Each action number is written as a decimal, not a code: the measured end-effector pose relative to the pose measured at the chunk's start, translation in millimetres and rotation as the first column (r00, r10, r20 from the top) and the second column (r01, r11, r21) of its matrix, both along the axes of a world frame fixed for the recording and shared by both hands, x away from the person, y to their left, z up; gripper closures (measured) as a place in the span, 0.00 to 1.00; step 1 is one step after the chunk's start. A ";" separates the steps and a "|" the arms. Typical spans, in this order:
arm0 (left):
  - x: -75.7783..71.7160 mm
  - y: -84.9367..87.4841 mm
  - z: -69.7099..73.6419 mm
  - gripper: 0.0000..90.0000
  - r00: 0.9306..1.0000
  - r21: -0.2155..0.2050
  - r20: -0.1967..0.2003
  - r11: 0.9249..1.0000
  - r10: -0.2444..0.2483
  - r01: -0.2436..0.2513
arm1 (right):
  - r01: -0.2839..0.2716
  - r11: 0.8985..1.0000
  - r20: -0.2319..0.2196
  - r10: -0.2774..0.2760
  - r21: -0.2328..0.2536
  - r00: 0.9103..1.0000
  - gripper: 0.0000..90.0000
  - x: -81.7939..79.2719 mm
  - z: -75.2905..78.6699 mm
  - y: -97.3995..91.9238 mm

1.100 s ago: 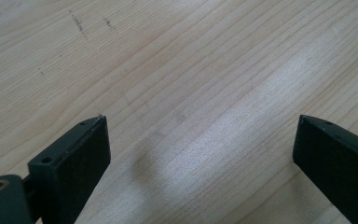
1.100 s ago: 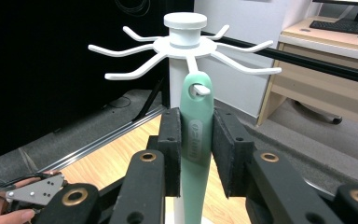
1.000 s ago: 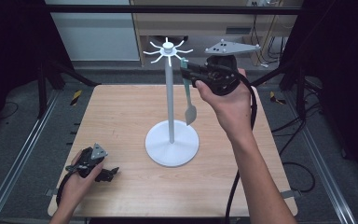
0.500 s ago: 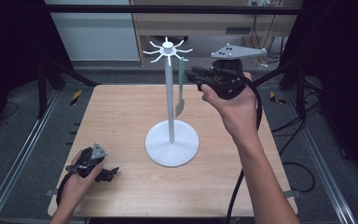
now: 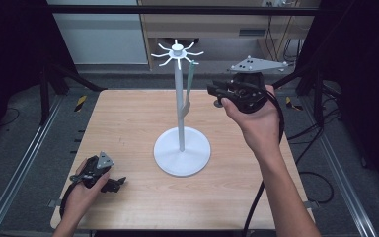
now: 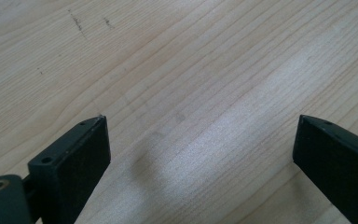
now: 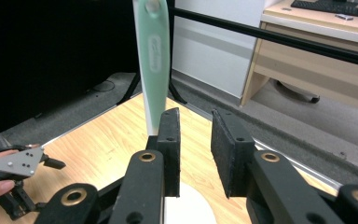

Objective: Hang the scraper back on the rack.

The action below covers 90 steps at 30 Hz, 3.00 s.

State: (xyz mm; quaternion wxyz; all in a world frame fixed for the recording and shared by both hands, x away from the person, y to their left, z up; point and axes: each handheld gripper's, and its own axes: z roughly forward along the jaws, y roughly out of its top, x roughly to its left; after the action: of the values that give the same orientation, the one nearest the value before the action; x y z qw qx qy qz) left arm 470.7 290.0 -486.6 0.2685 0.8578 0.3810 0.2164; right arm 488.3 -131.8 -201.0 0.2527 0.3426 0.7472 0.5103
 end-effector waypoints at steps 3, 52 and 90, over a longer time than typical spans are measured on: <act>0.1 0.4 0.1 0.04 1.000 -0.001 0.001 1.000 0.002 -0.002 | 0.009 1.000 -0.008 -0.009 -0.008 1.000 0.78 0.3 -4.3 -0.9; -0.3 0.5 -0.5 0.04 1.000 0.006 -0.005 1.000 -0.001 0.001 | 0.207 0.973 -0.149 -0.221 -0.105 0.964 0.16 -17.1 -154.7 -62.2; 0.2 0.3 -0.2 0.04 1.000 0.004 -0.001 1.000 0.000 0.000 | 0.256 0.963 -0.335 -0.267 -0.078 0.904 0.15 -6.6 -262.2 -65.3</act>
State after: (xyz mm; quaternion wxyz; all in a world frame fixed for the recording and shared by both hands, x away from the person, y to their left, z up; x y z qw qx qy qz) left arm 470.9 290.3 -486.8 0.2667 0.8585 0.3806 0.2169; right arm 481.6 -197.2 -463.3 0.1906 0.5191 0.7351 0.3922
